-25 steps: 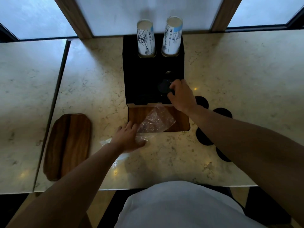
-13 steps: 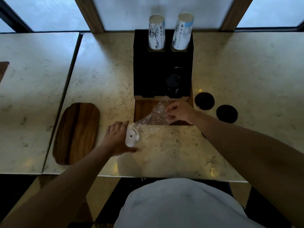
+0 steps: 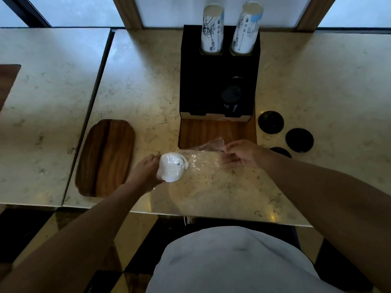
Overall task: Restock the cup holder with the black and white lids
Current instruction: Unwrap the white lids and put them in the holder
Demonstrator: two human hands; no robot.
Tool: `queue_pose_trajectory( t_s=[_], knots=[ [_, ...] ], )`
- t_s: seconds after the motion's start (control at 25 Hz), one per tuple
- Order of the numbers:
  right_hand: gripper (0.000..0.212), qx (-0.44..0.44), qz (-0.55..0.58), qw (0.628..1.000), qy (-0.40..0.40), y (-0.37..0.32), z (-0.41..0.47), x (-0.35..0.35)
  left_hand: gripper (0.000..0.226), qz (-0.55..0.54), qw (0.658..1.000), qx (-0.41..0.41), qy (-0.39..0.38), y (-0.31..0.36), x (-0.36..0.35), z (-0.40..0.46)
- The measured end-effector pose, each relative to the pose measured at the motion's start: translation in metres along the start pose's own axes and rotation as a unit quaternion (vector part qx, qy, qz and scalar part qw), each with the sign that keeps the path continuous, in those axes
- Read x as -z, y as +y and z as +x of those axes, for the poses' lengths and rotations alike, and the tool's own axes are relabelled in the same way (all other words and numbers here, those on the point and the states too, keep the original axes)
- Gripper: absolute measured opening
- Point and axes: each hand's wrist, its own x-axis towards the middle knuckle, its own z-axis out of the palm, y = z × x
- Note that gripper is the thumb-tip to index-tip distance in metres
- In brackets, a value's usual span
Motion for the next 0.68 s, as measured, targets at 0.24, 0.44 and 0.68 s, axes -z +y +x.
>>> queue_pose_trajectory(
  t_s=[0.24,0.44,0.68],
  knots=[
    [0.021,0.031,0.022,0.999,0.026,0.002,0.0,0.003,0.037,0.104,0.994,-0.032,0.024,-0.002,0.0,0.002],
    [0.02,0.028,0.021,0.999,0.02,0.004,0.002,0.001,0.132,0.088,0.993,0.015,-0.078,-0.004,0.002,-0.003],
    [0.024,0.02,0.004,1.0,0.022,0.007,0.007,-0.004,0.147,0.152,0.987,-0.049,-0.01,0.024,0.003,0.012]
  ],
)
